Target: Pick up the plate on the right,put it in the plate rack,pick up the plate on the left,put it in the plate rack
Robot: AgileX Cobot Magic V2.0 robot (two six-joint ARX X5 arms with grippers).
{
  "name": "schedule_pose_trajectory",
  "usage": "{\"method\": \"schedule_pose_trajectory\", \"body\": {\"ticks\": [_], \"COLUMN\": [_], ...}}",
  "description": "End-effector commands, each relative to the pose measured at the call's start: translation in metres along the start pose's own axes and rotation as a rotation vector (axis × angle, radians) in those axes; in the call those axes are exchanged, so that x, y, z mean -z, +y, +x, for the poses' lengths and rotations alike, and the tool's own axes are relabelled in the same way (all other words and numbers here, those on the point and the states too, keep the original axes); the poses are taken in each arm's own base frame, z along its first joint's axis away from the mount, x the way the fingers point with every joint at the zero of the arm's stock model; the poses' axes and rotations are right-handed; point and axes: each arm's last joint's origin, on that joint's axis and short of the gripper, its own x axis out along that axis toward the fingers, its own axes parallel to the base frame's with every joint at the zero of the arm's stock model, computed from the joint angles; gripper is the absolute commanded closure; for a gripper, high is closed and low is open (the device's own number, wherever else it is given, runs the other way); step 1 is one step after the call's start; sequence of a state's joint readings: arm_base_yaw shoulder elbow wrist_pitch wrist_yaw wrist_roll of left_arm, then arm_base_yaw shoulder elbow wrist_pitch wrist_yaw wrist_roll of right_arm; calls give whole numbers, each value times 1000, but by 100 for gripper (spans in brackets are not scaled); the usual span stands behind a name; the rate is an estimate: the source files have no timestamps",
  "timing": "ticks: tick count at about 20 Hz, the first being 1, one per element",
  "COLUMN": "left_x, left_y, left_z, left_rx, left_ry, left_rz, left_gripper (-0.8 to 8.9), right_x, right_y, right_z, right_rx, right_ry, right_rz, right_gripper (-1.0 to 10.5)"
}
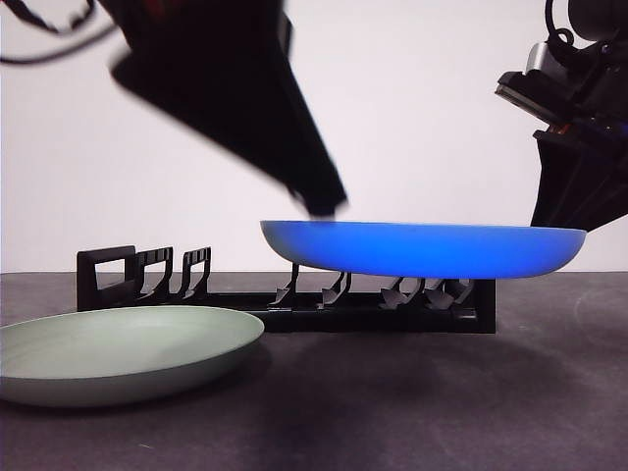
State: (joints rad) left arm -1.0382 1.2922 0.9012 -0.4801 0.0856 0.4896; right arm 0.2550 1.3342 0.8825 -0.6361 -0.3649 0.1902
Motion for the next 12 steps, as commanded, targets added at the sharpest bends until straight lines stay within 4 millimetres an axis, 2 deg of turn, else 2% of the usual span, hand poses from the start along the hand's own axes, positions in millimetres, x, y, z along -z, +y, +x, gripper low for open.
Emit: {"method": "schedule_pose_trajectory", "body": {"ticks": [1,9,11,12], "left_x": [0,1,0,-1], "left_y": [-1,1,1,0], "left_z": [14,37,37,38], "left_rx": [-27,-42,-42,-45], "left_ry": [39,70,65,58], "left_rz": [49,98,122,134], "left_gripper": [563,588,795,821], "right_x": [0,0,0,0], "right_y": [1,2,2,2], "right_z": [0,0,0,0], "right_rx": [-4,-54,-54,-54], "right_ry": [1,11,11,10], "right_rz": [-7,-11,-13,-19], "right_gripper": [958,958,958,958]}}
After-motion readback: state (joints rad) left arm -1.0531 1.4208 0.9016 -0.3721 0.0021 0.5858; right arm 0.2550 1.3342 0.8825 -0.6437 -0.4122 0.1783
